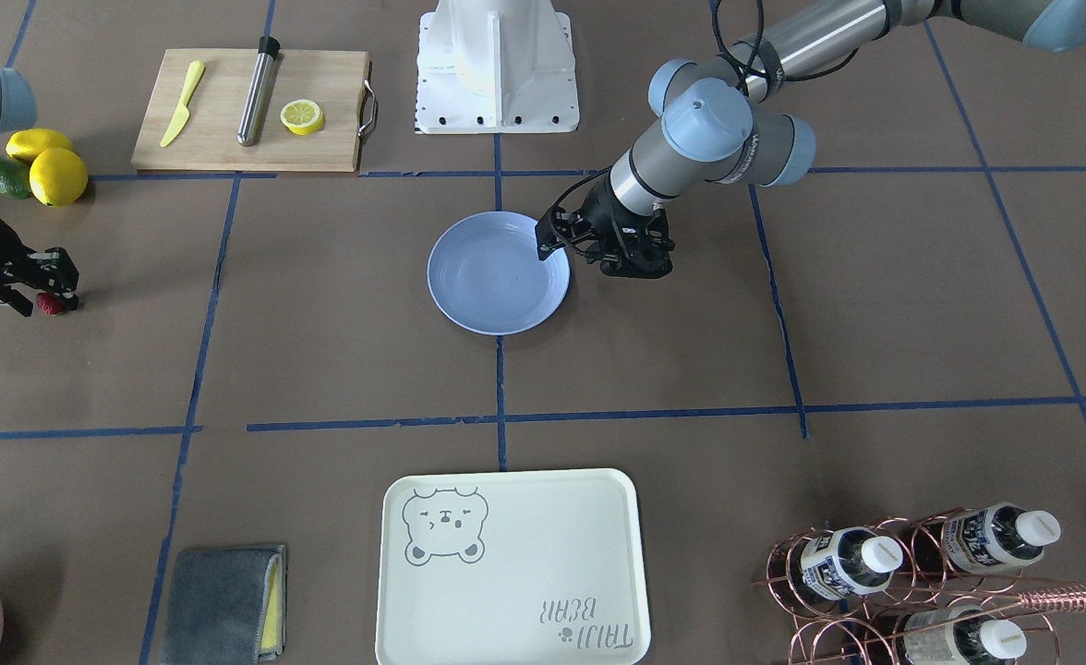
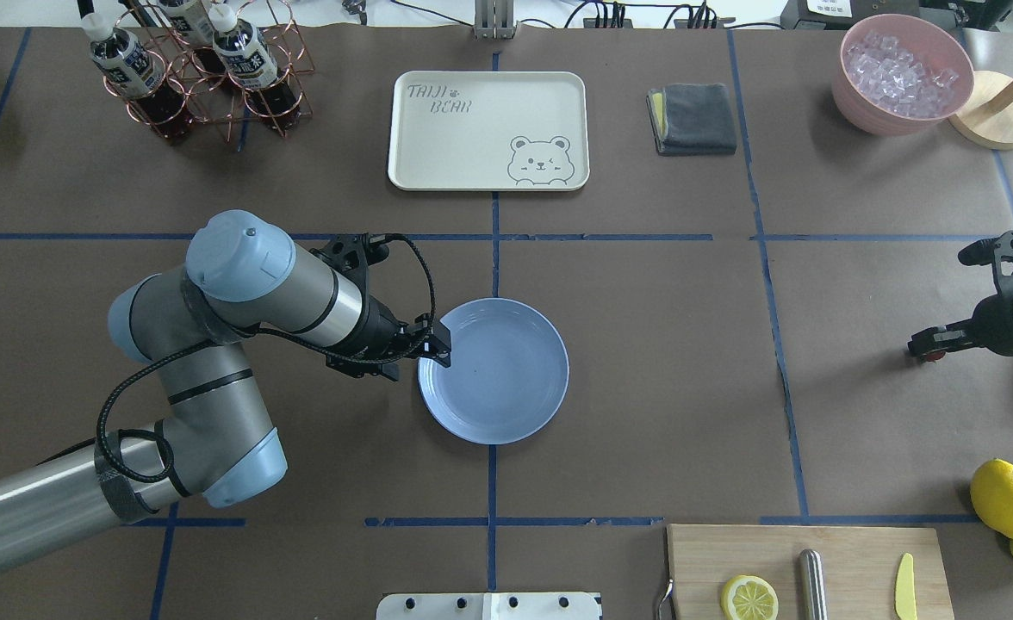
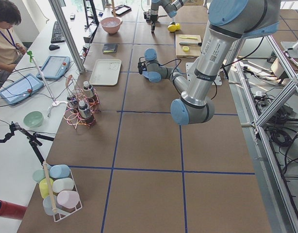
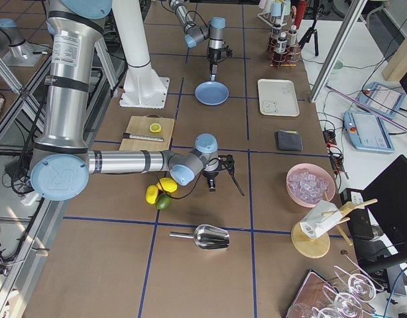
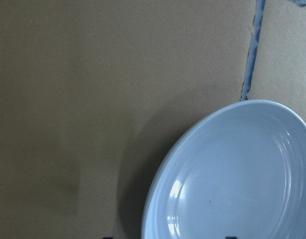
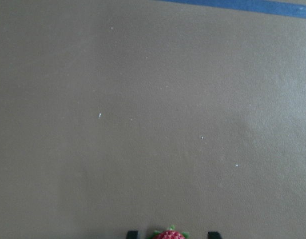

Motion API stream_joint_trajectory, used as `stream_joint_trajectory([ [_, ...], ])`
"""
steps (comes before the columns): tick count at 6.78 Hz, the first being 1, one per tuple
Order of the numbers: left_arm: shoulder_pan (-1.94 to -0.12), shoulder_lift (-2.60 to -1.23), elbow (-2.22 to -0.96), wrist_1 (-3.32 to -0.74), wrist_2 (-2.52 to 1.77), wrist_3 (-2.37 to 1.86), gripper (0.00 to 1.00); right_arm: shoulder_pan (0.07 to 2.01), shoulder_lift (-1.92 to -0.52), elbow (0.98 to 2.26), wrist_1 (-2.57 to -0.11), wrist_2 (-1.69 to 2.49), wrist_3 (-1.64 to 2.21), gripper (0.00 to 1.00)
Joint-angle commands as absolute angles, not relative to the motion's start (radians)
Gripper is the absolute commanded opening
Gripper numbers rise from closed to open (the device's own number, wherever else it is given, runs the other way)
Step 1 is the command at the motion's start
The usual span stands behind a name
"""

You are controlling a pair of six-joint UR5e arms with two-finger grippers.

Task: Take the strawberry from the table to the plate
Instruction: 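Slide the plate to center with left gripper while right grasps strawberry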

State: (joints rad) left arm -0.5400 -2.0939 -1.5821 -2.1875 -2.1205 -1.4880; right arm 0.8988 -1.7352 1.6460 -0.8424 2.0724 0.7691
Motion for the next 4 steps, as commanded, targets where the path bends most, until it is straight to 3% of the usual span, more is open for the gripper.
stream_joint_trajectory([
  [1, -0.54, -2.094, -1.583, -2.187, -2.12, -1.488, 0.8, 0.9, -1.74, 1.649, -0.842, 2.071, 0.772, 0.0],
  [4, -0.56, -2.05, -1.685, -2.183, -2.103, -1.488, 0.8, 0.866, -1.636, 1.793, -0.882, 2.085, 1.035, 0.0],
])
